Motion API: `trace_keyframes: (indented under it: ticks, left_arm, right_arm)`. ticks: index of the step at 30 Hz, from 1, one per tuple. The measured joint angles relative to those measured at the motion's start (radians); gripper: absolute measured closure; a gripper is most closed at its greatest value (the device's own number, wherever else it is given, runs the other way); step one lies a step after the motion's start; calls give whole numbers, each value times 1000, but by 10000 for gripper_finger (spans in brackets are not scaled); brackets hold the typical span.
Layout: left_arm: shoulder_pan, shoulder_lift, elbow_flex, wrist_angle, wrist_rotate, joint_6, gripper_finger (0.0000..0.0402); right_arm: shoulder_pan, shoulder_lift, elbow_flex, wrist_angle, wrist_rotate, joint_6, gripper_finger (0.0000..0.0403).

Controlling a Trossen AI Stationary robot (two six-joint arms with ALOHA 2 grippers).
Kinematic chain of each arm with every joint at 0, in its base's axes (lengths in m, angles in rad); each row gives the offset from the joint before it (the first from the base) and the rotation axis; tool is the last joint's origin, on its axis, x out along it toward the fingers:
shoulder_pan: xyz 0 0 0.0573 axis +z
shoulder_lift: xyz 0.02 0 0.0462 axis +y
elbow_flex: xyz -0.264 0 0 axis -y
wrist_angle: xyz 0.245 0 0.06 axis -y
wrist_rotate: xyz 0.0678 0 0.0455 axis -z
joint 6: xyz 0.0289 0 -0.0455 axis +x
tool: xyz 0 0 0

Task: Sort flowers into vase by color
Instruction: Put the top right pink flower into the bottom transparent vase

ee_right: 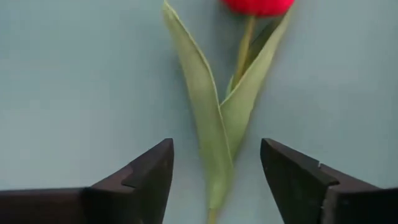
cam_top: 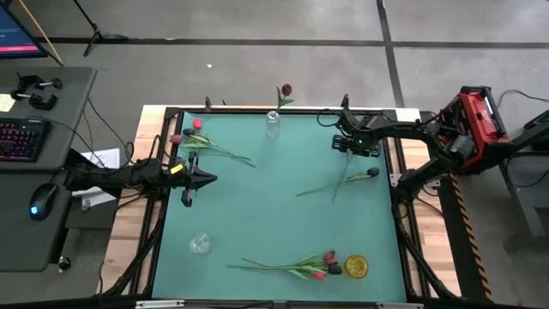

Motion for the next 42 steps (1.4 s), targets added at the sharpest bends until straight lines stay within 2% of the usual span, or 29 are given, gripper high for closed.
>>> trace_keyframes:
  ticks: [5, 7, 10, 11, 15, 20, 26, 29, 32, 36, 42]
  left_arm:
    - [0, 0, 0, 0, 0, 0, 401]
    - [0, 0, 0, 0, 0, 0, 401]
    - [0, 0, 0, 0, 0, 0, 401]
    - [0, 0, 0, 0, 0, 0, 401]
    - [0, 0, 0, 0, 0, 0, 401]
    - [0, 0, 0, 0, 0, 0, 401]
    - [0, 0, 0, 0, 0, 0, 401]
    - [0, 0, 0, 0, 0, 0, 401]
    - [0, 0, 0, 0, 0, 0, 401]
    - [0, 0, 0, 0, 0, 0, 401]
    - [0, 0, 0, 0, 0, 0, 401]
  right_arm:
    - [3, -3, -30, 27, 22, 20, 231]
    - [15, -4, -22, 19, 35, -28, 277]
    - [42, -17, 24, 35, 49, -179, 369]
    - [50, -32, 44, 36, 47, -229, 384]
    - [83, -104, 120, 36, 46, -382, 385]
    - [135, -264, 194, 99, 40, -549, 396]
    - [222, -456, 188, 243, -86, -689, 400]
    - [274, -512, 155, 380, -162, -717, 401]
    - [343, -522, 121, 538, -223, -710, 402]
    - [475, -502, 76, 769, -240, -670, 402]
    - [708, -409, 61, 1017, -128, -660, 402]
